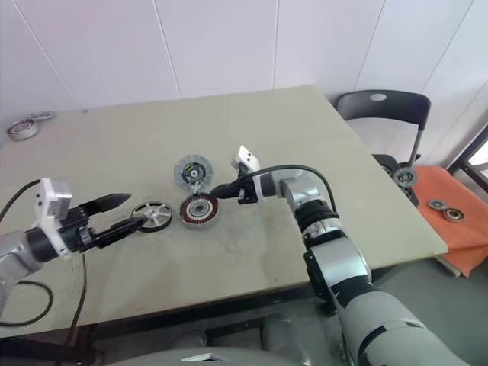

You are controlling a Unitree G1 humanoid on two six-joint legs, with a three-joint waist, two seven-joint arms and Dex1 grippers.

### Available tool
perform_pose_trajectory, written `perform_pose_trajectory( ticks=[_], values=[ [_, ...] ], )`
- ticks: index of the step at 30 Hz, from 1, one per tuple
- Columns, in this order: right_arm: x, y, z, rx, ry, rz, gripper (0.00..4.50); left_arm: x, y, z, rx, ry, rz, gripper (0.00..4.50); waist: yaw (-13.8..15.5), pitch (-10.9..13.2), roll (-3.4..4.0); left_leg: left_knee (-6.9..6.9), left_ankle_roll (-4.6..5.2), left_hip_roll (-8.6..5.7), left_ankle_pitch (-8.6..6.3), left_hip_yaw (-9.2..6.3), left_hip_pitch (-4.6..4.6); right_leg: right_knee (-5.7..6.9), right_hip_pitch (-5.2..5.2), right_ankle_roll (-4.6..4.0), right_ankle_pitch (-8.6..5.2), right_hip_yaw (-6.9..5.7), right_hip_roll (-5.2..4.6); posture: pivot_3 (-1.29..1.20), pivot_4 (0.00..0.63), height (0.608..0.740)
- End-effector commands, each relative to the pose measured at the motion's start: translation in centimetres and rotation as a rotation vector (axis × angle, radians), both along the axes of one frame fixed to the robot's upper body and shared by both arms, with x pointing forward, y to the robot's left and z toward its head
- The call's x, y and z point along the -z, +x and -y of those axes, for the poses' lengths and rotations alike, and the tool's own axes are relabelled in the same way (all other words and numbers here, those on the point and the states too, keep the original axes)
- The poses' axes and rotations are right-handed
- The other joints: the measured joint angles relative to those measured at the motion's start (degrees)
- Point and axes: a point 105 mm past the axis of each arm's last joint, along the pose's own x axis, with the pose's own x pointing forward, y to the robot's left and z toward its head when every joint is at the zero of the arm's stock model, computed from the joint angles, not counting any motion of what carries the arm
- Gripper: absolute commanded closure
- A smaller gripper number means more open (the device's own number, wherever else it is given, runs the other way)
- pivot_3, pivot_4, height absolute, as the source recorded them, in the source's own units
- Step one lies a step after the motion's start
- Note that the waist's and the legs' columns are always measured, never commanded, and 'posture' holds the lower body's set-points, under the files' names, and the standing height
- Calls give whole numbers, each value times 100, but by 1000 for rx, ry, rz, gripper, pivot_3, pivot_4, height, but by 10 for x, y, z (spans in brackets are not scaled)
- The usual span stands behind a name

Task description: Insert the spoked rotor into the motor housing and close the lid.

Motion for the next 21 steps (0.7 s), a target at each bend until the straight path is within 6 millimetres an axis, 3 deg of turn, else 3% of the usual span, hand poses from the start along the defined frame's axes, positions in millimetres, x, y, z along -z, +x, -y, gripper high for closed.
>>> perform_pose_trajectory(
  ticks=[1, 4, 8, 15, 21],
  values=[
    [-6, 3, -6, -6, -5, 39, 4470, -16, -10, -11, -78, -30, 15, 0, 24, 1, -1, 1, 0, 0, 0, -1, -1, 0, 0, -2, -1, -1, 0, 0, 0, 740],
    [-1, 2, -11, -6, -21, 34, 4470, -18, -20, -23, -220, -158, 6, 0, 35, 1, -2, 8, 0, 0, 0, -4, 0, -1, 7, -11, -7, -4, -1, 0, 0, 740],
    [2, 3, -15, -8, -37, 33, 4470, -4, -31, -18, -329, -278, -24, 0, 33, -1, -4, 9, -1, 0, 0, 0, 3, -7, 10, -9, -5, 0, -2, 0, 0, 740],
    [9, 4, -16, 2, -79, 40, 4470, 26, -32, -8, -480, -447, -79, 0, 40, -7, -14, 14, -1, -1, 0, -2, 7, -6, 19, -13, -6, -3, 0, 0, 0, 740],
    [13, 6, -10, 18, -108, 48, 4470, 39, -29, -20, -589, -515, -94, 0, 40, -7, -14, 13, -1, -2, 0, 0, 6, -9, 18, -19, -10, -2, 0, 0, 0, 740]
  ],
)
